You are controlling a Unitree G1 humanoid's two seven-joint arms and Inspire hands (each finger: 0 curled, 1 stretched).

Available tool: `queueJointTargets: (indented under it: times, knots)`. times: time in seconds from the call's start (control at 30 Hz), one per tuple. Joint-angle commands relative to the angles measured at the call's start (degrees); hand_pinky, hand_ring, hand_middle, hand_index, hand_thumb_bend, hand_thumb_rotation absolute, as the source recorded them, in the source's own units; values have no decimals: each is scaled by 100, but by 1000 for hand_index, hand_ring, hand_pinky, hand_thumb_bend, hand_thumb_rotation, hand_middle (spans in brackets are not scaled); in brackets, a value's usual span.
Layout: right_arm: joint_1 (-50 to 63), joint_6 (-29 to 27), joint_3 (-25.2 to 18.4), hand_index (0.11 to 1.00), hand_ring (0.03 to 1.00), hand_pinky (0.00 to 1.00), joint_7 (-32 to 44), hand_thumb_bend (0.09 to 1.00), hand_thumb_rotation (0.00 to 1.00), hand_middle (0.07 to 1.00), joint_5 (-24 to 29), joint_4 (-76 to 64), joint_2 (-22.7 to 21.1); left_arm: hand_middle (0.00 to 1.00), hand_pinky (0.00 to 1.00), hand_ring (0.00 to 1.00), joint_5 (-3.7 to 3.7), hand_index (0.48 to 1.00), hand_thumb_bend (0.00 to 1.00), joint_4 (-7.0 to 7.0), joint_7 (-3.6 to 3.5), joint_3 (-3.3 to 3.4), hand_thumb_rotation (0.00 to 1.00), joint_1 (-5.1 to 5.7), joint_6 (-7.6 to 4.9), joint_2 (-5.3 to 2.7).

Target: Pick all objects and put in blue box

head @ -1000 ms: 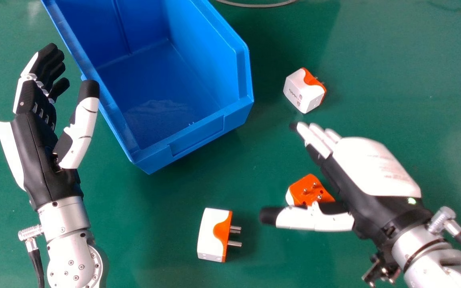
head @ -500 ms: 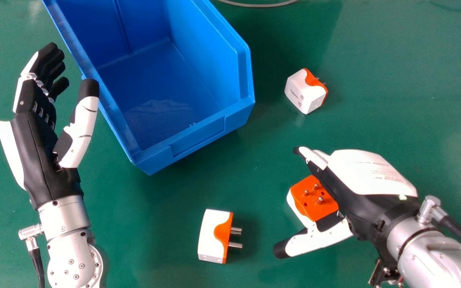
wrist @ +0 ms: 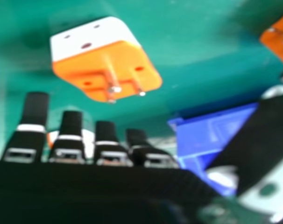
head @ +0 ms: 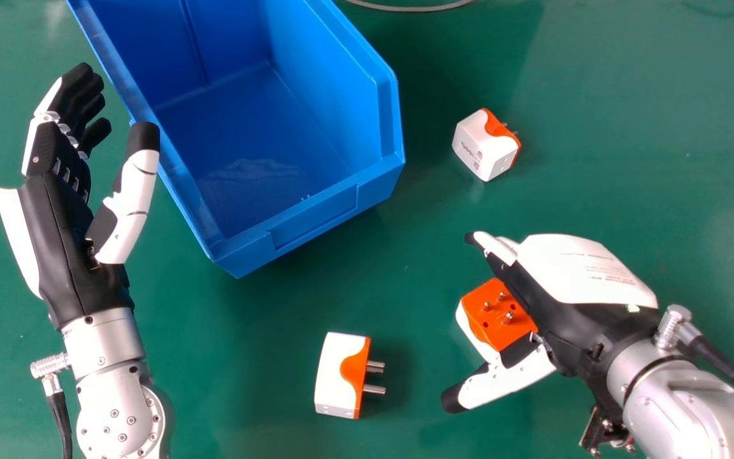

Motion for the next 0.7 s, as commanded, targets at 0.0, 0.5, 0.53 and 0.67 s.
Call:
queueJointTargets:
  times: [0.0,0.5,0.53,0.67]
  knots:
    - [-89,40,-8,948,901,739,28,905,423,947,-41,-34,46,822,798,826,10,789,672,-105,-8,-22,466,-50,-85,14]
    - [-480,267,352,946,902,739,-223,941,363,942,-583,941,389,822,805,829,2,790,672,-105,-21,-19,462,-24,-104,7]
    - [-502,270,369,947,904,739,-274,940,358,942,-593,1013,389,822,805,829,5,789,672,-108,-18,-18,462,-20,-95,7]
    - [-602,334,401,948,905,725,-344,943,346,941,-566,1255,385,821,807,830,26,788,673,-122,-3,-22,466,-3,-61,-3]
